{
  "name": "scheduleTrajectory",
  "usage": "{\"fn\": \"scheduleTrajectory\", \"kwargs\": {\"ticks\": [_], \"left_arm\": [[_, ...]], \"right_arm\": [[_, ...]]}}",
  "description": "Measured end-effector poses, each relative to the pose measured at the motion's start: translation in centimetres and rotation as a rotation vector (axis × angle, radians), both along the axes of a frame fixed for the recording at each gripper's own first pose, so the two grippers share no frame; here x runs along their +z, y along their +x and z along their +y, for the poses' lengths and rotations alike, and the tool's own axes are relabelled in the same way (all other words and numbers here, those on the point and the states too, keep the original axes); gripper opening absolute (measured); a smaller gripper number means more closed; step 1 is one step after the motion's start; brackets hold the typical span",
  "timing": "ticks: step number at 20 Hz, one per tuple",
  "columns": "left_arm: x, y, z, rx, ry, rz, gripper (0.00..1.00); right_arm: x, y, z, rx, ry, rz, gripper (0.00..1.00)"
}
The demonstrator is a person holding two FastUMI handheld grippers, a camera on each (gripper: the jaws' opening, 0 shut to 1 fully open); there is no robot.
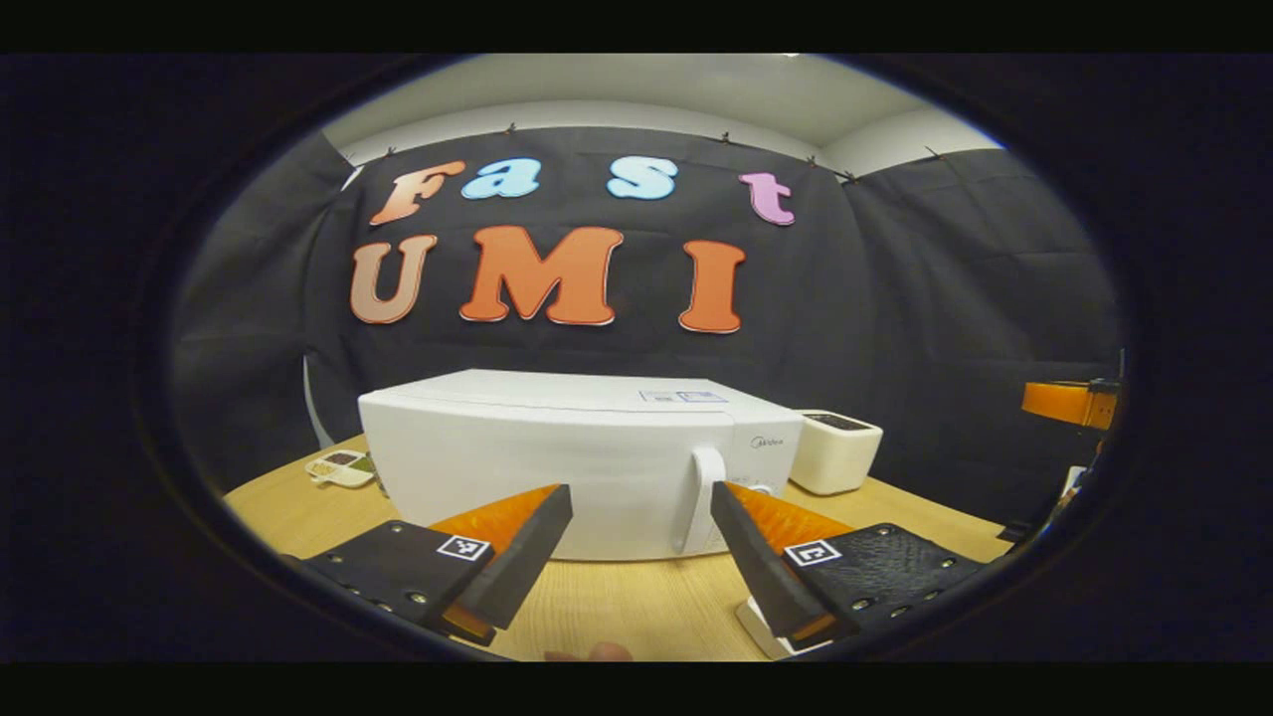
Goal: Open the microwave oven with the left hand, put the food in, and close the microwave oven.
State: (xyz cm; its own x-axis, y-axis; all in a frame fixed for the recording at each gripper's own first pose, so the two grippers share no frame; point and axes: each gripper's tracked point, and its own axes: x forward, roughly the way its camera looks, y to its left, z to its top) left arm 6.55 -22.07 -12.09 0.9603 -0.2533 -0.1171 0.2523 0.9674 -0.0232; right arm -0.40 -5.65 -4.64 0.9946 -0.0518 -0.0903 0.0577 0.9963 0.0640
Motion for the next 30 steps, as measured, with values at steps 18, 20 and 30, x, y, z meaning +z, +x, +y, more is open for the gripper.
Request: {"fn": "scheduleTrajectory", "kwargs": {"ticks": [18, 20, 30], "left_arm": [[-7.1, 6.8, -7.2, -0.018, 0.033, 0.018, 0.41], [-7.1, 6.9, -7.2, -0.009, 0.080, -0.018, 0.24], [-7.4, 5.7, -7.0, -0.086, 0.023, 0.031, 0.08]], "right_arm": [[-4.4, 0.6, -4.3, -0.052, -0.007, 0.074, 0.95], [-4.8, 0.4, -4.4, -0.053, -0.016, 0.085, 0.95], [-5.9, -0.4, -4.0, -0.038, 0.023, 0.112, 0.95]]}}
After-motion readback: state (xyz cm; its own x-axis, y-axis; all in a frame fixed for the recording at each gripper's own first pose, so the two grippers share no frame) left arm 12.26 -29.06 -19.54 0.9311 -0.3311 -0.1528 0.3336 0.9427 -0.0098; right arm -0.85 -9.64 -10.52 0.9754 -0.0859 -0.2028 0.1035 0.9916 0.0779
